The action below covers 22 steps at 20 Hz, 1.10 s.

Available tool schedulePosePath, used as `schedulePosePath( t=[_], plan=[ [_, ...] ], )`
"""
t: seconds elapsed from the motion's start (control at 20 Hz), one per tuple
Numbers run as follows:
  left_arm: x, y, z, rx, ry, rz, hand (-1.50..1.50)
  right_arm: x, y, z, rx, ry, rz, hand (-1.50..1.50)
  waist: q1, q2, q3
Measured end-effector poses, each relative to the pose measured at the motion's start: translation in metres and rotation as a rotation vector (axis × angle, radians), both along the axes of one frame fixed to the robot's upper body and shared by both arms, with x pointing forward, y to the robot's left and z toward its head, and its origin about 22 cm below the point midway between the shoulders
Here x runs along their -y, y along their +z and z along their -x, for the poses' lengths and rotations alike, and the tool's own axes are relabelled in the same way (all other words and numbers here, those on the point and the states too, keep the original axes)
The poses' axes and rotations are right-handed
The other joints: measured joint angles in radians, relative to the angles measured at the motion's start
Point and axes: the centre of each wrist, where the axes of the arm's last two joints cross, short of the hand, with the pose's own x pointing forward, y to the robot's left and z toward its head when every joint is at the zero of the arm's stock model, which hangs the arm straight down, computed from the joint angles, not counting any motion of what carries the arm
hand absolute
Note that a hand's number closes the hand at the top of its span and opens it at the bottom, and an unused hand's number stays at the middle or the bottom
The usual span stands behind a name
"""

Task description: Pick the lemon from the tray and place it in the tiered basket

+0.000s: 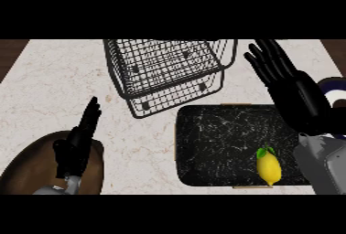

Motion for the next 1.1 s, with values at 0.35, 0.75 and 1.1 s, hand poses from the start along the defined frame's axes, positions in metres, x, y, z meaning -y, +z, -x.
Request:
schedulePosePath(
  t=[0.35, 0.75, 1.1],
  plan=[
    [0.000, 0.013, -0.013, 0.126, 0.024, -0.023, 0.00, 0.085, -0.006, 0.006, 0.048, -0.121, -0.282, 1.50, -0.040, 0.002, 0.024],
    [0.010, 0.018, -0.020, 0.169, -0.001, -0.003, 0.00, 0.155, -0.077, 0.041, -0.182, 0.015, -0.413, -1.50, -0.029, 0.008, 0.017],
    [0.020, 0.017, -0.024, 0.171, -0.002, -0.006, 0.00, 0.238, -0.032, 0.081, -0.075, 0.127, -0.144, -1.50, -0.032, 0.004, 0.014]
  ],
)
